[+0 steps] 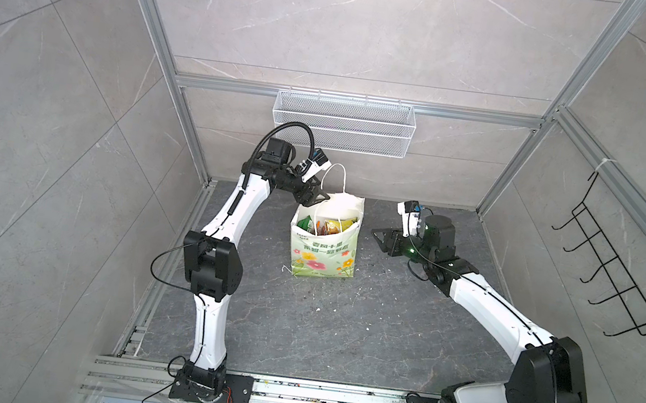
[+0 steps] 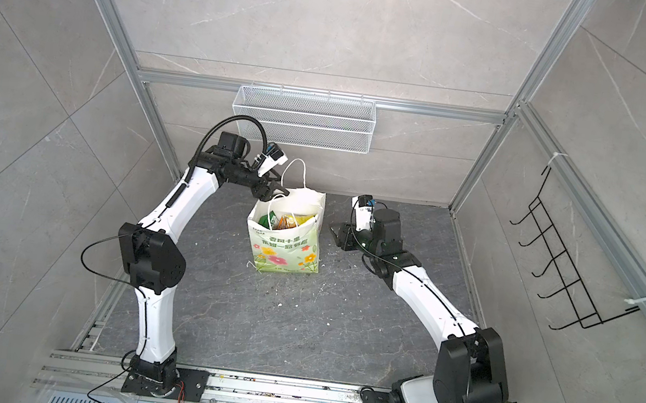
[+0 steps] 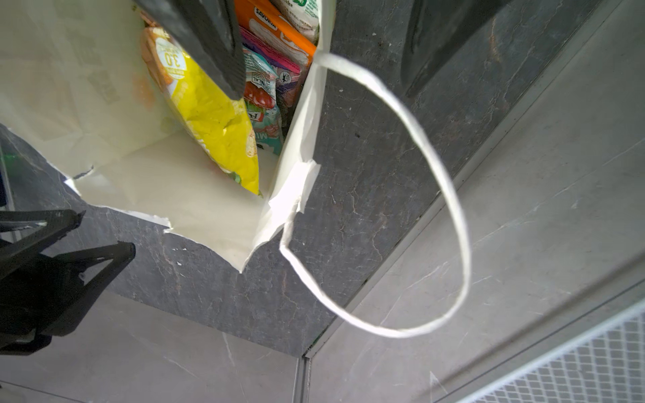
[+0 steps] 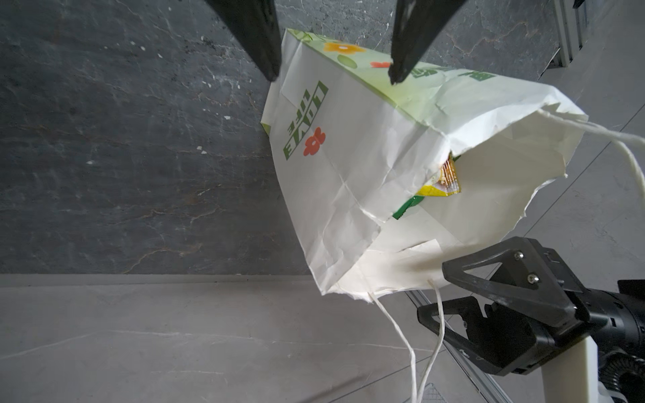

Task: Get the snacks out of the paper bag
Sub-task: 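Grasp the bag's top edge with the left gripper while the right gripper repositions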

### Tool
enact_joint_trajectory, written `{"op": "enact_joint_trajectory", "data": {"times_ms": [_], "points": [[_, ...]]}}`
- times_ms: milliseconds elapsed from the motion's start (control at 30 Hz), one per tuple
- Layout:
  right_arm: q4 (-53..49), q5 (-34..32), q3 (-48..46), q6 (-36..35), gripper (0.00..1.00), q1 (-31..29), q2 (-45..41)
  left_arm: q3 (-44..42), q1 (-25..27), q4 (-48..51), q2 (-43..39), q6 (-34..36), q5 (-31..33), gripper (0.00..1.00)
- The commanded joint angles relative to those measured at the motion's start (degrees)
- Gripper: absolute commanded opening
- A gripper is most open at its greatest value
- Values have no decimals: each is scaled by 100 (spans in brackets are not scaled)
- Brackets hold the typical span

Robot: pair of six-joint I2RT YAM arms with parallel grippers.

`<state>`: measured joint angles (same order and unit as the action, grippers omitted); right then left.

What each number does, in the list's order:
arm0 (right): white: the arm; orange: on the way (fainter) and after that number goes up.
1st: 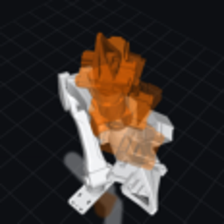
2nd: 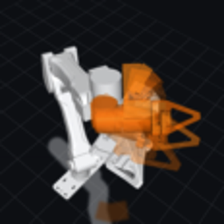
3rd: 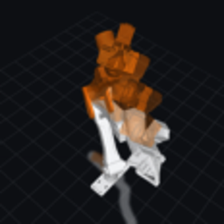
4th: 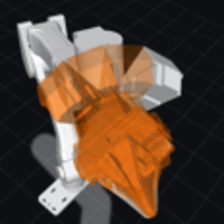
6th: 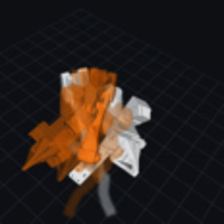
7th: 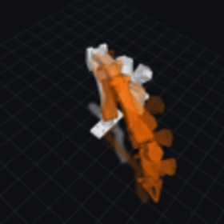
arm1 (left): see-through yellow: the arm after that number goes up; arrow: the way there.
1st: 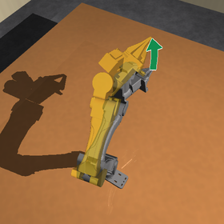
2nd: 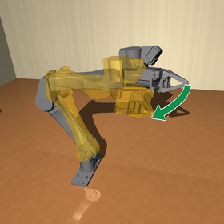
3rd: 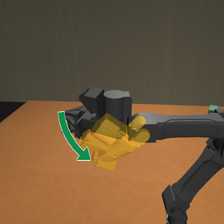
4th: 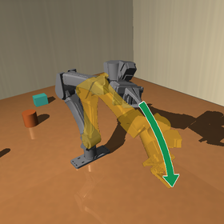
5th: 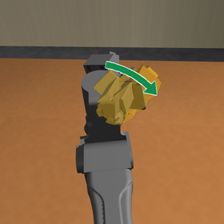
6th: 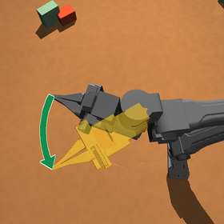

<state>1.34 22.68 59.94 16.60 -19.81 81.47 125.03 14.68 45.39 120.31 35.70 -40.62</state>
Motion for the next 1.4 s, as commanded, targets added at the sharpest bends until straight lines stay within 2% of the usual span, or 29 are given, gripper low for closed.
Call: {"op": "enact_joint_trajectory", "data": {"times_ms": [0,433,500,567,667,867,1033,1167,1367], "points": [[-231,-75,160,-218,54,-28,-223,468,53,632,208,547,-6,69],[-258,17,189,-252,54,-23,-466,1115,325,1353,721,1250,627,55],[-291,42,230,-251,54,-28,-466,1112,384,1369,748,1297,702,41],[-421,91,334,-299,54,-27,-470,1116,419,1371,742,1311,753,36],[-577,345,446,-403,53,-37,-526,1114,439,1368,684,1310,805,17],[-932,1284,50,-633,44,-267,-823,1085,492,1349,448,1241,1074,0],[-480,1018,-1171,-244,38,-858,-969,1018,501,1290,228,1077,1214,0],[1018,627,-2173,801,34,-1246,-638,738,499,1001,-82,879,1288,0],[2549,-56,-2357,1311,30,-1605,544,300,584,906,-624,789,1327,0]]}}
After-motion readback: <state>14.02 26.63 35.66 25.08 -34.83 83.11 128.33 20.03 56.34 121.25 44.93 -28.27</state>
